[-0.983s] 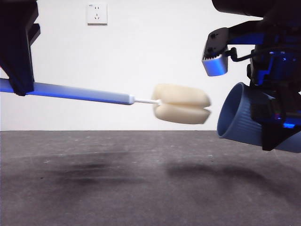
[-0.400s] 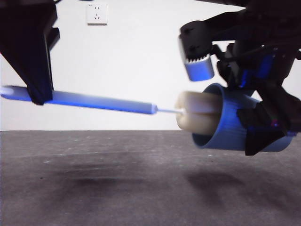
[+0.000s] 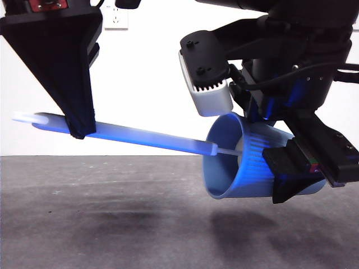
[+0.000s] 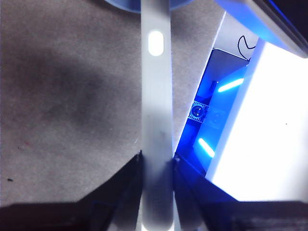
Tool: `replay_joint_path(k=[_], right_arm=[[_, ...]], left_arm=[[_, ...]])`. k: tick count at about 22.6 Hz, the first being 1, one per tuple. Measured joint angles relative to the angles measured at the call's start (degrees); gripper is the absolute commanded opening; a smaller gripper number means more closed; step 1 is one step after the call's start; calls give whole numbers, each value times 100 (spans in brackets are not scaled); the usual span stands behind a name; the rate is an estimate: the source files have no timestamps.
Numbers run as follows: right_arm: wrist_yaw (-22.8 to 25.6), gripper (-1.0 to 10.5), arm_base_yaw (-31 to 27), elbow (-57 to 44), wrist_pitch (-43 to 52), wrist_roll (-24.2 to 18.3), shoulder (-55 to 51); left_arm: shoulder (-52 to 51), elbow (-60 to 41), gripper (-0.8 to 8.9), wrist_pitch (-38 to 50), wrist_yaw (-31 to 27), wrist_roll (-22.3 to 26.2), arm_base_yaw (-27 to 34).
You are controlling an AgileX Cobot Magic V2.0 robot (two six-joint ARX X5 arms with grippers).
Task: Pick up the cup brush,pick up the cup,insert the brush into the cup,clean the cup,put the cup brush back,put the cup back to the fixed position on the table
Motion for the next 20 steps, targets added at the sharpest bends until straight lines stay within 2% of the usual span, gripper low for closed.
replay_joint_path(k=[6,20], right_arm=[[356,-17,-52,0,-52,17,0],[358,-17,-273,0,-197,234,0]], left_arm=[[0,0,-8,-433,-326,-50,2],[-223,0,-8,-1182,-566,-55,68]])
